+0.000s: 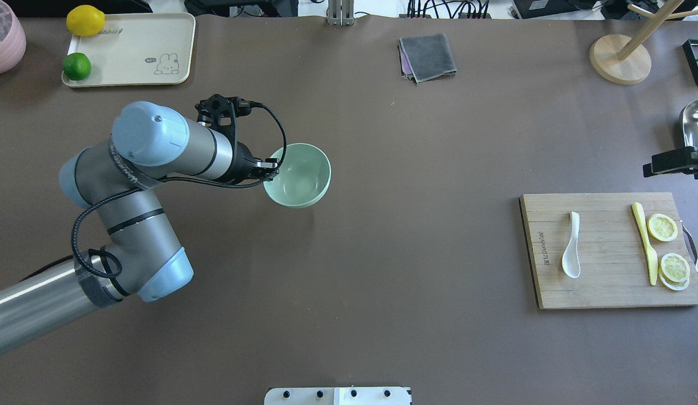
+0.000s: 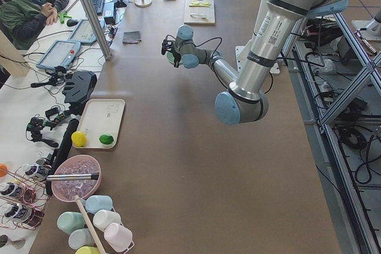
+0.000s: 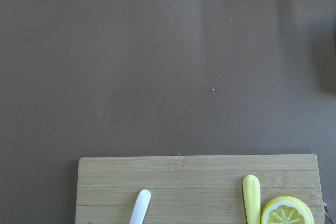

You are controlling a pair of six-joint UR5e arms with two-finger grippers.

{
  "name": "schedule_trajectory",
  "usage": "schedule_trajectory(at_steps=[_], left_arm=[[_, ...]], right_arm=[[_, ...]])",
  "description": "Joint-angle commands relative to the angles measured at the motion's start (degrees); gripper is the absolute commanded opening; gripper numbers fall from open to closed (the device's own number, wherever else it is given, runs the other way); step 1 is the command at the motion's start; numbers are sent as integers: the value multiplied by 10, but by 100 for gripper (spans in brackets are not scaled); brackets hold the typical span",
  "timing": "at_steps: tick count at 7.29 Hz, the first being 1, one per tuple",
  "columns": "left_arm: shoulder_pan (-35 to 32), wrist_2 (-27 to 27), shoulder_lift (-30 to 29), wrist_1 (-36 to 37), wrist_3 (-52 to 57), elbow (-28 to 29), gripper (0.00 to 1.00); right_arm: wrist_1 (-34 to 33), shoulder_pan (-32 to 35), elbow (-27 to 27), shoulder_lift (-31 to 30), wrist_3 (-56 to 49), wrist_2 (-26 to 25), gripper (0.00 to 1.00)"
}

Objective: Place spoon in bowl
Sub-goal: 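Slide the pale green bowl toward the table center with the left gripper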

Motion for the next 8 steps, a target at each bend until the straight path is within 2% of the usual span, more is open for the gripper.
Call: schedule_trajectory(at_steps=[1, 2, 3, 4, 6, 7, 8], left_arm=[[33, 45, -30, 17, -2, 27, 0], [33, 45, -33, 17, -1, 28, 12], [34, 46, -33, 17, 1, 28, 79], [33, 55, -31, 17, 3, 23, 97], [13, 42, -2, 32, 26, -17, 98], [-41, -35, 21, 70, 86, -53, 98], [-105, -113, 79, 92, 156, -101, 98]], right_arm=[[0, -2, 0, 1, 0, 0, 100], [0, -6, 0, 4, 0, 1, 100], [0, -9, 0, 4, 0, 0, 100], [0, -12, 0, 4, 4, 0, 100], [1, -29, 2, 6, 51, -9, 99], [1, -51, 5, 7, 63, -34, 100], [1, -82, 7, 11, 109, -69, 97]])
